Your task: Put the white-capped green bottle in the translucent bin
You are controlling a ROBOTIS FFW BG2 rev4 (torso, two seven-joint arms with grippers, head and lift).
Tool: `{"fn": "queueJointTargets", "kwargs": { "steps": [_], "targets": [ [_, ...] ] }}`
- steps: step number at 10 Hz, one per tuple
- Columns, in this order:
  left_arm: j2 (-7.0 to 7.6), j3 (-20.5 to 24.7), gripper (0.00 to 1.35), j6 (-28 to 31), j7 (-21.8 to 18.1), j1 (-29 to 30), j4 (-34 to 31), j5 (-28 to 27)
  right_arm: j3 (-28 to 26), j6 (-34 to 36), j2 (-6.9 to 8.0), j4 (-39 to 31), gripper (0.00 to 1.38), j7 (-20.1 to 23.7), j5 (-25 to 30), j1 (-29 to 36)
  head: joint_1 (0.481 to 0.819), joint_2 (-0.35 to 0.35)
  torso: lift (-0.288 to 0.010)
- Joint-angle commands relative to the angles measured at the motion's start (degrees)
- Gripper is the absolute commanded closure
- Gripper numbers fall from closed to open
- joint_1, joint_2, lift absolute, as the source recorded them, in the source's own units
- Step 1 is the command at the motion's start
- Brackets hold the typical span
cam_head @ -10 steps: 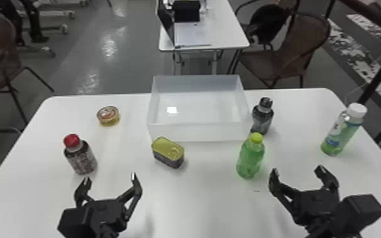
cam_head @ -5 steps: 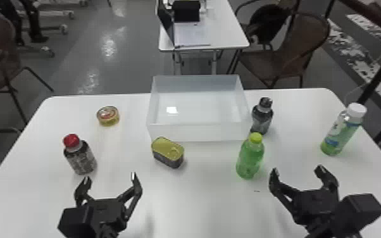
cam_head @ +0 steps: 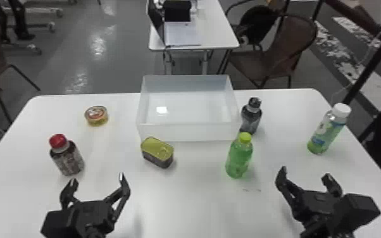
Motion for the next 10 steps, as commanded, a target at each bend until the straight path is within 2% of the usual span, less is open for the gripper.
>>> {"fn": "queueJointTargets", "kwargs": {
  "steps": [1, 2, 4, 5, 7, 8, 9, 10],
  "targets": [
    [0.08, -0.1, 0.15, 0.0, 0.0, 0.0, 0.0, 0.1, -3.5, -0.6, 0.0, 2.9, 0.11, -1.2, 1.9, -3.4, 0.695, -0.052, -0.114],
    [0.08, -0.2, 0.15, 0.1, 0.0, 0.0, 0.0, 0.1, -6.4, -0.7, 0.0, 4.4, 0.11, -1.9, 2.5, -5.5, 0.695, -0.082, -0.114],
    [-0.36, 0.1, 0.15, 0.0, 0.0, 0.1, 0.1, 0.1, -8.4, -0.6, 0.0, 5.9, 0.11, -6.6, 2.5, -8.1, 0.695, -0.14, -0.114],
    [-0.54, 0.2, 0.15, -0.1, 0.0, 0.3, 0.1, 0.0, -9.1, -0.3, -0.27, 8.0, 0.11, -6.5, 2.5, -10.5, 0.695, -0.174, -0.114],
    [-0.45, 0.2, 0.15, -0.1, 0.0, 0.3, 0.0, 0.1, -9.8, -0.2, -3.08, 13.0, 0.11, 0.1, 0.7, -15.7, 0.695, -0.192, -0.114],
    [-0.45, 0.1, 0.15, 0.0, 0.0, 0.3, 0.0, 0.1, -9.8, -0.1, -4.22, 15.3, 0.11, 1.5, 0.0, -17.9, 0.695, -0.189, -0.114],
    [-0.36, 0.2, 0.15, -0.1, 0.0, 0.4, 0.0, 0.4, -9.9, -0.1, -4.22, 17.2, 0.11, 2.1, -0.3, -19.9, 0.695, -0.193, -0.114],
    [-0.27, 0.1, 0.15, -0.1, 0.0, 0.4, 0.0, 0.4, -11.0, 0.2, -4.4, 19.8, 0.11, 5.0, -0.9, -22.0, 0.695, -0.198, -0.114]
  ]
}}
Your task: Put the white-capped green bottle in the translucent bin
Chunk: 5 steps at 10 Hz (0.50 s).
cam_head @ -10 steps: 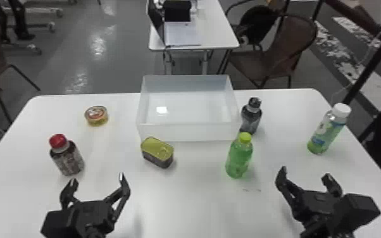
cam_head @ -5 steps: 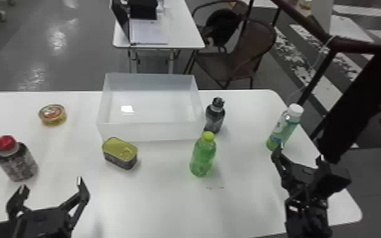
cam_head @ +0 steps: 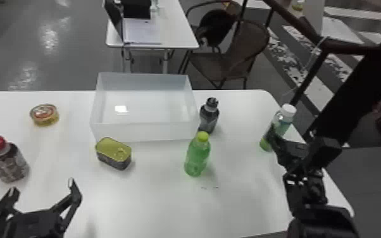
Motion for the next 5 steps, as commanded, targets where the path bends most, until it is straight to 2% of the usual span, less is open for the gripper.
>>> {"fn": "queueJointTargets", "kwargs": {
  "steps": [1, 4, 5],
  "targets": [
    [-0.02, 0.0, 0.15, 0.0, 0.0, 0.0, 0.0, 0.2, -1.3, 0.2, -0.64, 4.2, 0.11, 3.1, -0.5, -3.2, 0.695, -0.198, -0.114],
    [-0.02, -0.2, 0.15, 0.1, 0.0, 0.0, 0.1, 0.0, -1.4, 0.2, -3.45, 13.4, 0.11, 13.0, -1.9, -10.1, 0.695, -0.197, -0.114],
    [-0.02, -0.2, 0.15, 0.1, 0.0, -0.1, 0.1, 0.0, -1.4, 0.2, -3.36, 15.2, 0.11, 13.9, -2.0, -11.5, 0.695, -0.197, -0.114]
  ]
}}
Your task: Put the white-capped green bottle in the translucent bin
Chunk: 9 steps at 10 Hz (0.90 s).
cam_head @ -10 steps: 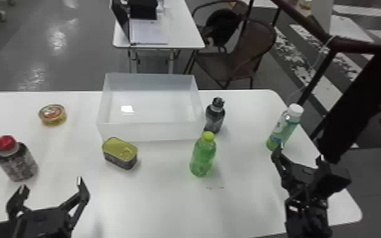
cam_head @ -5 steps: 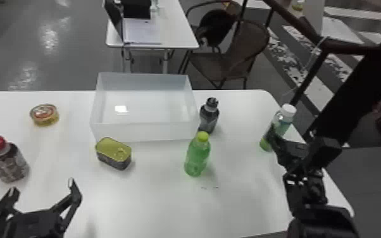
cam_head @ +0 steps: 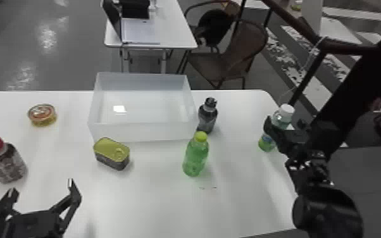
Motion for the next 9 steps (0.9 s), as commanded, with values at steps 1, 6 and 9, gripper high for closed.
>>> {"fn": "queueJointTargets", "kwargs": {
  "steps": [1, 6, 9],
  "targets": [
    [0.01, -0.1, 0.15, 0.0, 0.0, -0.1, 0.1, 0.0, 0.0, 0.0, 0.04, 2.4, 0.11, 0.7, 0.0, -1.7, 0.695, -0.198, -0.114],
    [-0.17, 0.0, 0.15, -0.5, -0.1, -0.2, 0.6, 0.9, 0.1, 1.8, 0.48, 7.3, 0.55, 4.1, 3.4, -3.6, 0.695, -0.186, -0.114],
    [-0.17, 0.0, 0.15, -0.4, -0.1, -0.2, 0.7, 0.9, 0.1, 4.1, 0.57, 4.5, 1.1, 4.4, 2.6, -2.7, 0.695, -0.18, -0.114]
  ]
}}
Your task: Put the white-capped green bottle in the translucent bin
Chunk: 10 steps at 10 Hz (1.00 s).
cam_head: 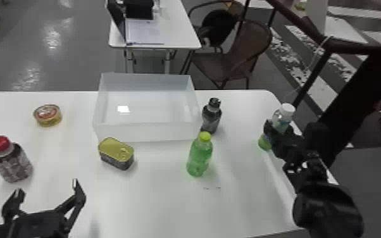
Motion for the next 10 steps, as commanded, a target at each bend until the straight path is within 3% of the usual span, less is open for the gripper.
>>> {"fn": "queueJointTargets", "kwargs": {
  "steps": [1, 3, 7, 9, 10],
  "targets": [
    [-0.08, 0.1, 0.15, 0.0, 0.0, 0.0, 0.1, 0.1, 0.0, 0.1, 0.22, -2.9, 1.1, 0.0, 0.9, 1.1, 0.695, -0.178, -0.114],
    [-0.08, 0.1, 0.15, -0.1, 0.0, -0.1, 0.1, 0.2, 0.0, 1.1, 0.31, -7.7, 1.1, -0.1, 0.5, 2.4, 0.695, -0.17, -0.114],
    [-0.26, -0.1, 0.15, 0.4, 0.0, -0.4, 0.2, 0.3, 0.4, 11.0, 1.1, -29.5, 1.1, -0.2, -1.5, 2.0, 0.695, -0.14, -0.114],
    [-0.35, -0.4, 0.15, 0.4, 0.0, -0.9, 0.7, 0.9, 3.0, 13.6, 1.27, -32.5, 1.1, 3.3, -6.4, -1.9, 0.694, -0.115, -0.114],
    [-0.43, -0.4, 0.15, 0.4, 0.0, -1.0, 0.8, 0.9, 5.1, 14.2, 1.27, -31.7, 1.1, 5.3, -8.0, -4.3, 0.67, -0.092, -0.114]
  ]
}}
